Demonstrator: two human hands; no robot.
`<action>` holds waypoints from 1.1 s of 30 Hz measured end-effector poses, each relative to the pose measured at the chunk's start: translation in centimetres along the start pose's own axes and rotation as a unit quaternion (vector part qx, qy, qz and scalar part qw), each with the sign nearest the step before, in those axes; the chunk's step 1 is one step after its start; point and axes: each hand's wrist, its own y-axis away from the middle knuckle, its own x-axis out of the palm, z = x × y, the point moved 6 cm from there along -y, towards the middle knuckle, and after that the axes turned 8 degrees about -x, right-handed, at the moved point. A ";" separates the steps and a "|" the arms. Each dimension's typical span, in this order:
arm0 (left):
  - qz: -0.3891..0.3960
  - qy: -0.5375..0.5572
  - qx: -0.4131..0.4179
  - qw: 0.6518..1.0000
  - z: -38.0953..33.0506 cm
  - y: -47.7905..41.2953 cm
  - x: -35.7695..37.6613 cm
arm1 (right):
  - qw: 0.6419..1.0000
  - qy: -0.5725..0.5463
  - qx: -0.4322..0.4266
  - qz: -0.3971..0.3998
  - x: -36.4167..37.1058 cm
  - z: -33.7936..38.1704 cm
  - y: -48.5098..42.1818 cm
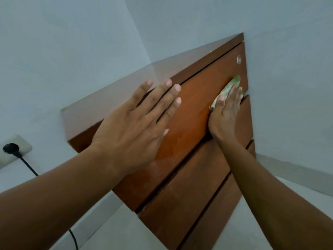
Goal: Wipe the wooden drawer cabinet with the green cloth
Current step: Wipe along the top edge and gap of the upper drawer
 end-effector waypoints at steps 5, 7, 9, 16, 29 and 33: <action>0.008 -0.008 0.011 1.000 -0.5 -0.4 0.2 | 0.997 -0.019 0.047 -0.051 -2.5 -3.3 -4.4; 0.002 0.006 0.005 1.000 -0.4 -0.3 0.0 | 0.991 -0.046 0.088 -0.093 -4.0 -4.5 -5.0; -0.006 0.025 -0.001 1.000 -0.4 -0.2 -0.2 | 0.973 -0.098 0.145 -0.147 -5.3 -5.1 -4.3; -0.057 0.062 -0.039 0.996 0.2 0.3 -0.5 | 0.981 -0.156 -0.016 -0.114 -2.4 6.4 12.2; -0.121 0.112 -0.054 0.985 -0.3 1.9 0.1 | 0.978 0.043 -0.201 0.038 0.9 5.6 5.6; -0.115 0.103 -0.048 0.987 -0.3 1.7 0.2 | 0.991 0.024 -0.130 0.022 -0.5 1.0 -1.4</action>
